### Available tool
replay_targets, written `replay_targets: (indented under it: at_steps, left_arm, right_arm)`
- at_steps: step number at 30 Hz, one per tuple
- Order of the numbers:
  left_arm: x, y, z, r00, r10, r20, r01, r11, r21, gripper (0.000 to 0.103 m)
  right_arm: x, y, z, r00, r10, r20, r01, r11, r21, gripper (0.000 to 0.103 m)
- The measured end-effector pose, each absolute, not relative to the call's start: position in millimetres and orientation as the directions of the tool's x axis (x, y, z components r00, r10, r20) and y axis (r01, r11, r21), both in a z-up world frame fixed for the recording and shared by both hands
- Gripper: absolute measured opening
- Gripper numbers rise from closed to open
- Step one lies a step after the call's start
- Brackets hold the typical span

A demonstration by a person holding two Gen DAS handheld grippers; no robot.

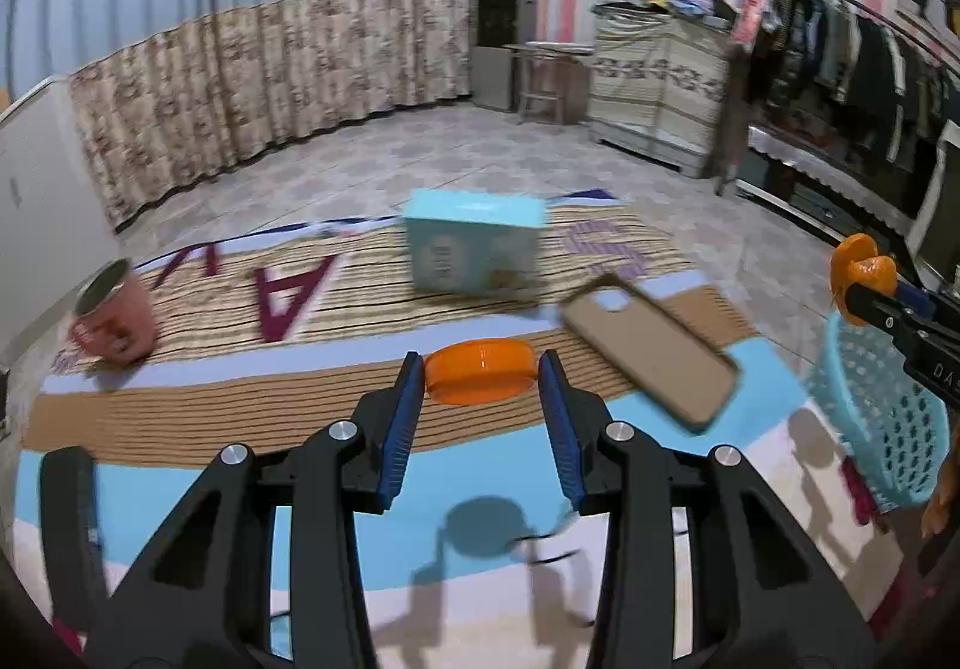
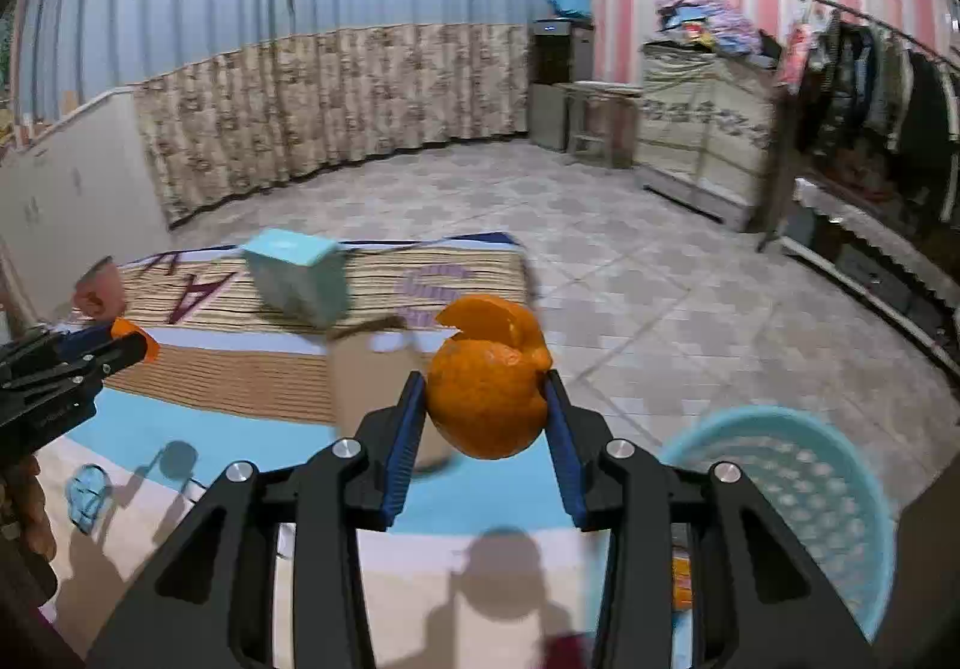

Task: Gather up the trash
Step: 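Carry the bottle cap and orange over the blue basket with both tools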

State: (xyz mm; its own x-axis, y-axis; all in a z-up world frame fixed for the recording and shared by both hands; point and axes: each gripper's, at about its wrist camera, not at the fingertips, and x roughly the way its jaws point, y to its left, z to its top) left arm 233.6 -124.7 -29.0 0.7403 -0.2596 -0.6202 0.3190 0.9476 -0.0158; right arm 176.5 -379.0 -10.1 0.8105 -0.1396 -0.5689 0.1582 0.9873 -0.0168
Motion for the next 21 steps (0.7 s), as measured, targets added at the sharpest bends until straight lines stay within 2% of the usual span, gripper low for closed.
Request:
replay_targets:
  at_steps: [11, 21]
  left_arm:
    - [208, -249, -33, 0.661, -0.426, -0.617, 0.485, 0.871, -0.082, 0.038]
    - [176, -343, -45, 0.589, -0.527, -0.612, 0.619, 0.782, -0.079, 0.038]
  right_arm:
    - [135, -472, -17, 0.780, -0.242, -0.578, 0.296, 0.955, -0.002, 0.039]
    - [107, -531, -31, 0.763, -0.285, -0.580, 0.383, 0.922, 0.050, 0.039]
